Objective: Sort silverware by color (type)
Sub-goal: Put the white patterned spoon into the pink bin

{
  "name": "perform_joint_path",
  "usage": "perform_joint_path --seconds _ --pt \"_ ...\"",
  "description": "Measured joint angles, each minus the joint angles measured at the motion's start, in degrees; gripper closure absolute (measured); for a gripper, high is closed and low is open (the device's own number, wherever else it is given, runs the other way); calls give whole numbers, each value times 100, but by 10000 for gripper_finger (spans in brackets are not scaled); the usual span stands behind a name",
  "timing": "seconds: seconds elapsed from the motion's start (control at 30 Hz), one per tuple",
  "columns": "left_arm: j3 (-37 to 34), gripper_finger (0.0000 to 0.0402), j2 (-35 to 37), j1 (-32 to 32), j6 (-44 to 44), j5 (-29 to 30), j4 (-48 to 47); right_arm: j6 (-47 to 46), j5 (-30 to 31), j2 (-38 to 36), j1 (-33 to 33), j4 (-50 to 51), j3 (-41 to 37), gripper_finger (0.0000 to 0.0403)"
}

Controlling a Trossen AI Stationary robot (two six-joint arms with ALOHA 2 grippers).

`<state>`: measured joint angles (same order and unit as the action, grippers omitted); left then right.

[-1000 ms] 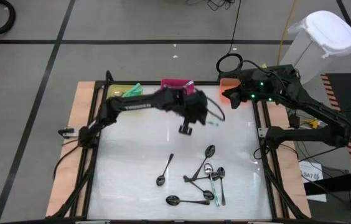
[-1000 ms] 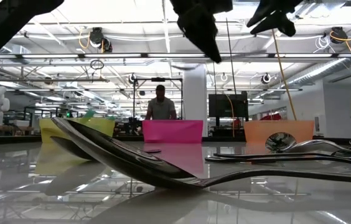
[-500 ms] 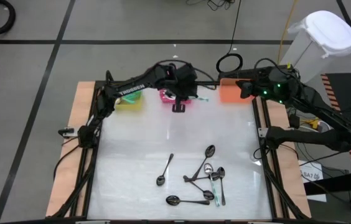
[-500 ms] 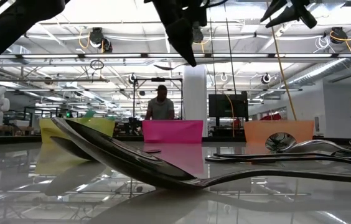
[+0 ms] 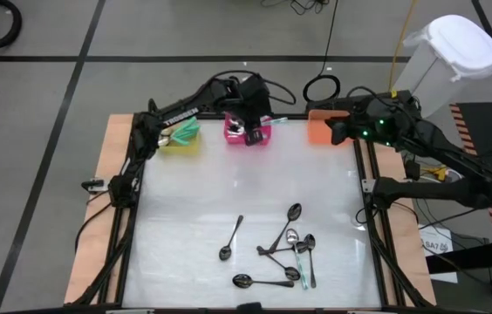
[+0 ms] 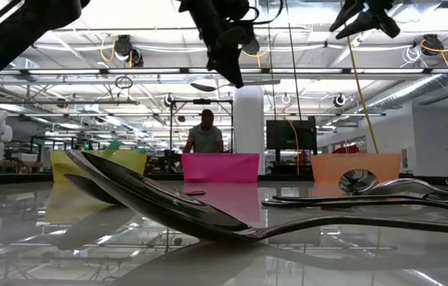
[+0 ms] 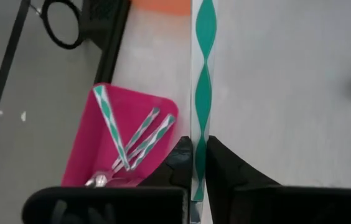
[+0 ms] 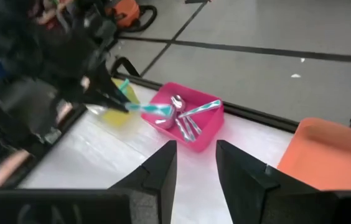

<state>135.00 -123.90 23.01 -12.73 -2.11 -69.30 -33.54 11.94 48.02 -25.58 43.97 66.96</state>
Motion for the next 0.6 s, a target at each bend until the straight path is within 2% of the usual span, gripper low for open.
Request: perform_joint_path --seconds 0.37,0.6 --pt "0 384 -2 658 727 -9 490 1505 1 478 -8 -16 0 293" --pt "-33 384 -129 1017 1033 -232 768 2296 0 484 -35 -41 0 293"
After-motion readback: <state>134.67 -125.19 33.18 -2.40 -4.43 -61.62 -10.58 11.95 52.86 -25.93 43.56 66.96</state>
